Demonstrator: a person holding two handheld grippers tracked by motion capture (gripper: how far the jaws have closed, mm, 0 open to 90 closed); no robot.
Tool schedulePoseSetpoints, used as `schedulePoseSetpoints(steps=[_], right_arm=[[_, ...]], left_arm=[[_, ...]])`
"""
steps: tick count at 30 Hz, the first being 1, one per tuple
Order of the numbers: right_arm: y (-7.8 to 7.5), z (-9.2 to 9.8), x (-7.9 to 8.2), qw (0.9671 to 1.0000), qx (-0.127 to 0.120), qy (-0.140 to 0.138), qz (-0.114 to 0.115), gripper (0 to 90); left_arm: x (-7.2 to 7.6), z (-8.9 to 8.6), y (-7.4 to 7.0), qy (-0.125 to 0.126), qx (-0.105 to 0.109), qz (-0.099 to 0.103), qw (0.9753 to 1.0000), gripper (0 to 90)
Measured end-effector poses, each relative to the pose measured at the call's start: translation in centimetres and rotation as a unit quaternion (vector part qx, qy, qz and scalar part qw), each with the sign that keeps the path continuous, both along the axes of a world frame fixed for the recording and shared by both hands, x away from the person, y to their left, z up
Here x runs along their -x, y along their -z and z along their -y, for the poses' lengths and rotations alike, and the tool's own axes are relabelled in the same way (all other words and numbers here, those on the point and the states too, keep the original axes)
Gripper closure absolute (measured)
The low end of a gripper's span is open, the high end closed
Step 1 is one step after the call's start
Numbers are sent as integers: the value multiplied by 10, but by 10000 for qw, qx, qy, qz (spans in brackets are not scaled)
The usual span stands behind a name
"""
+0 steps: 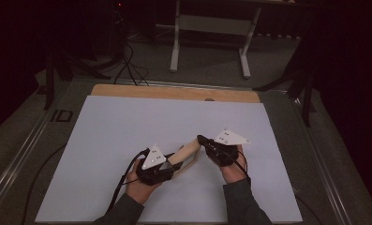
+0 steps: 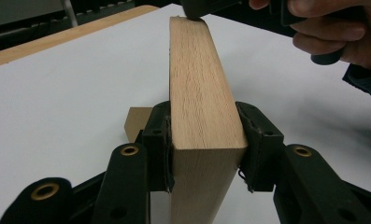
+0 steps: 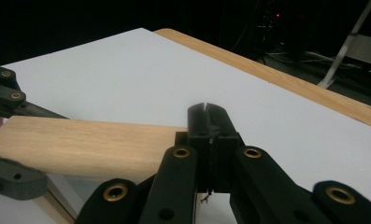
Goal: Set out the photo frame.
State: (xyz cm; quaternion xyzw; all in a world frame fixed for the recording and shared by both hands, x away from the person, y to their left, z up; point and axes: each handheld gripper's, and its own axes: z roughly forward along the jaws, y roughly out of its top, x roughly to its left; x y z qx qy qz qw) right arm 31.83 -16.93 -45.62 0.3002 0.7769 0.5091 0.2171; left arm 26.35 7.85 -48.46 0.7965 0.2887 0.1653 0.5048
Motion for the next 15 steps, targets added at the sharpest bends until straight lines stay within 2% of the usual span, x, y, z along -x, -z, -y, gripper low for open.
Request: schedulePoseSetpoints(steps=[9,15], right_arm=[[2,-9,-4,10000,-69,-33,21,896],[5,-19,-8,10000,24,-31,4,896]], left_arm=[[2,1,1,7,58,1,10000,599],[6,5,1,35,-50,104,9999,594]])
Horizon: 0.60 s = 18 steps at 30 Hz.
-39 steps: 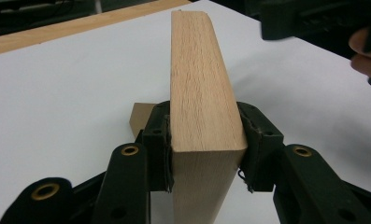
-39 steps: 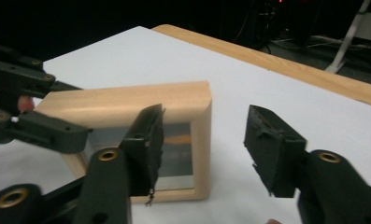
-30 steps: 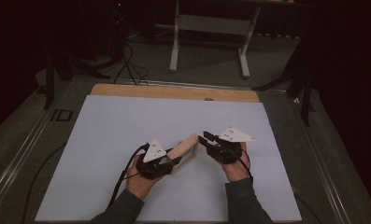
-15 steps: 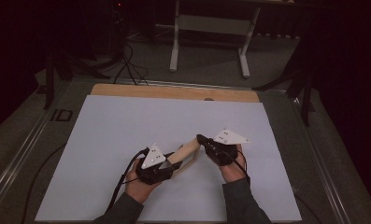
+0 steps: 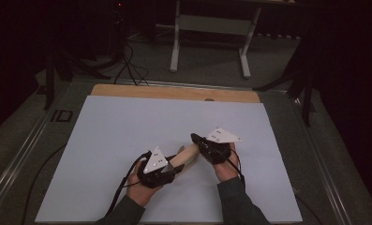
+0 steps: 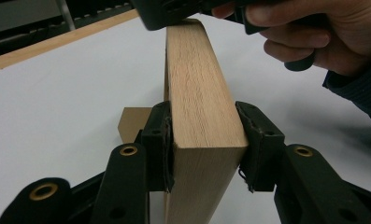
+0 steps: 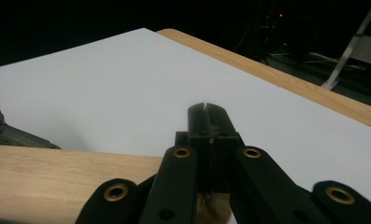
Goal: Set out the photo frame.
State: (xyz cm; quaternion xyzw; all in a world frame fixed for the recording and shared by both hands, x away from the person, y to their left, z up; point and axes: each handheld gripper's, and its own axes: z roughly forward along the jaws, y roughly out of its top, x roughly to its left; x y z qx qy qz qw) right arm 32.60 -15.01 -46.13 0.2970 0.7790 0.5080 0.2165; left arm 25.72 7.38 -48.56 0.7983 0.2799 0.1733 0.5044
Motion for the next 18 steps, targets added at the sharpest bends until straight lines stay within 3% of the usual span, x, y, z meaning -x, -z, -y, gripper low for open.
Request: schedulePoseSetpoints(steps=[5,14,18], right_arm=[[-1,-1,2,10000,76,15,27,896],[-1,2,3,9998,174,85,42,896],[-1,4,4,9998,182,80,21,896]], left_arm=[[-1,0,3,-48,35,-81,9999,559],[-15,-16,7,-598,28,-316,9977,534],[-18,-20,9,-619,49,-389,9973,538]])
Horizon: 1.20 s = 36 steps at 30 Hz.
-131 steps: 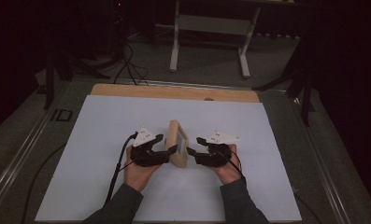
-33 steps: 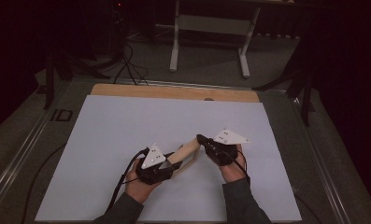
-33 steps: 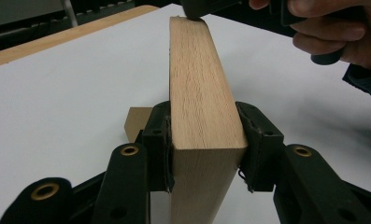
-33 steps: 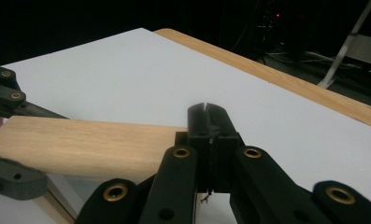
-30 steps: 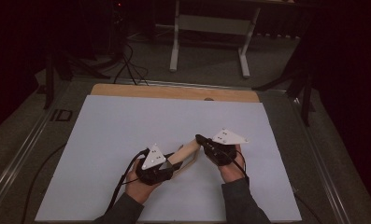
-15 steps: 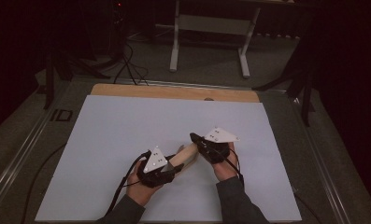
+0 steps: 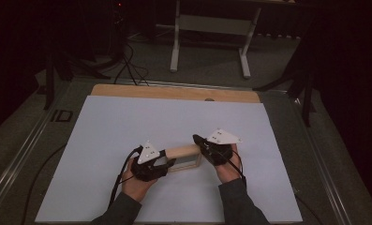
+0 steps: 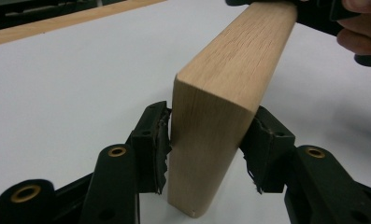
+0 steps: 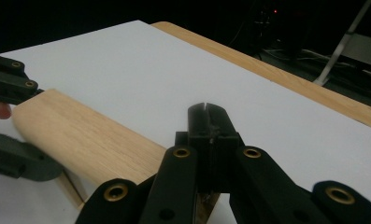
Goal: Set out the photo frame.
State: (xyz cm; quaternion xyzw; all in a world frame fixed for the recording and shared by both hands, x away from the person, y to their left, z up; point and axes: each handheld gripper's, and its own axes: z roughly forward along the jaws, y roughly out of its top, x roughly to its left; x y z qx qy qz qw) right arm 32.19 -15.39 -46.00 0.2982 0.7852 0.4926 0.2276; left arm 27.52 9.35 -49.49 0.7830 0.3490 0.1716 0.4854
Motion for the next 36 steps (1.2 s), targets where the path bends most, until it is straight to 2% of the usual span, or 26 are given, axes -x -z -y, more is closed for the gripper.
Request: schedulePoseSetpoints(steps=[9,14,16,21,23,27,31,36], right_arm=[[-1,4,4,10000,26,-45,-48,895],[-2,5,5,10000,26,-47,-60,890],[-2,6,5,10000,-1,-55,-50,823],[-6,11,6,9998,-131,-124,-61,738],[-7,12,6,9996,-216,-167,-107,665],[-10,15,8,9993,-267,-221,-124,577],[-11,17,10,9990,-299,-266,-188,522],[-12,18,13,9990,-225,-296,-237,471]], left_arm=[[-1,-1,0,-87,-35,55,9999,534],[-3,-4,-2,-114,54,23,9999,551],[-2,-4,-1,-129,54,36,9999,551],[-3,-5,-1,-105,78,15,9999,557],[-3,-5,-1,-106,89,13,9999,558],[-4,-5,-2,-105,91,8,9999,558],[-3,-6,-2,-107,98,12,9999,559],[-4,-6,-2,-107,106,5,9999,560]])
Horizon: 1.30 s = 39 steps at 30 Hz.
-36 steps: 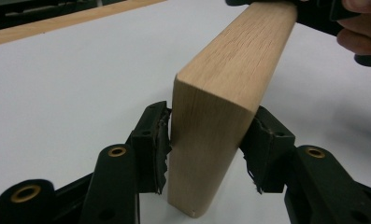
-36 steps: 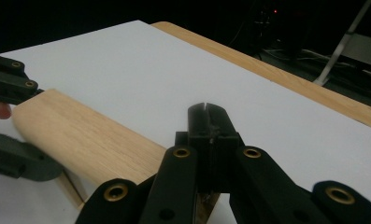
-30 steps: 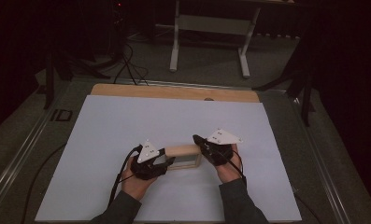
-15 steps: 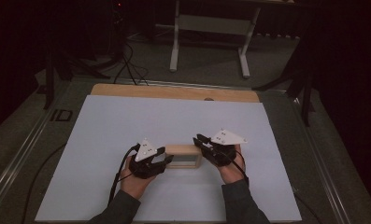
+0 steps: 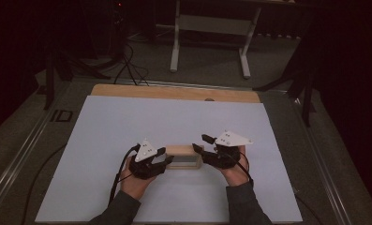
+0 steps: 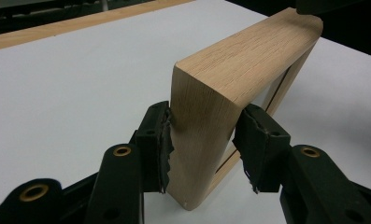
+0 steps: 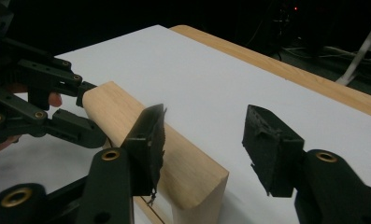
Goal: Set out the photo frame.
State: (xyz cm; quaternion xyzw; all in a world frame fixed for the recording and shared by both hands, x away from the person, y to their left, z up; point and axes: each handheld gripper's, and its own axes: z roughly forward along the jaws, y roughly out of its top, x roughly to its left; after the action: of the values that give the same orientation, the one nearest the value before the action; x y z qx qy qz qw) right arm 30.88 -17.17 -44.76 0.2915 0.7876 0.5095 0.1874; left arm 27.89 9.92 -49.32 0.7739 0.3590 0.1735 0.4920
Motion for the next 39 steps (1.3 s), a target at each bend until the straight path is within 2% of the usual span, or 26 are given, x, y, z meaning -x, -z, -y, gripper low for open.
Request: schedulePoseSetpoints(steps=[9,22,30,39], right_arm=[[5,4,5,9999,69,-16,-127,393],[22,5,11,9988,259,-209,-351,386],[30,7,10,9983,314,-206,-447,430],[31,9,10,9985,385,-184,-355,509]], left_arm=[[0,0,0,3,21,-7,10000,560],[-1,-1,0,11,77,-45,10000,558],[-1,-2,0,27,83,-43,10000,559],[-1,-2,0,53,58,-20,10000,561]])
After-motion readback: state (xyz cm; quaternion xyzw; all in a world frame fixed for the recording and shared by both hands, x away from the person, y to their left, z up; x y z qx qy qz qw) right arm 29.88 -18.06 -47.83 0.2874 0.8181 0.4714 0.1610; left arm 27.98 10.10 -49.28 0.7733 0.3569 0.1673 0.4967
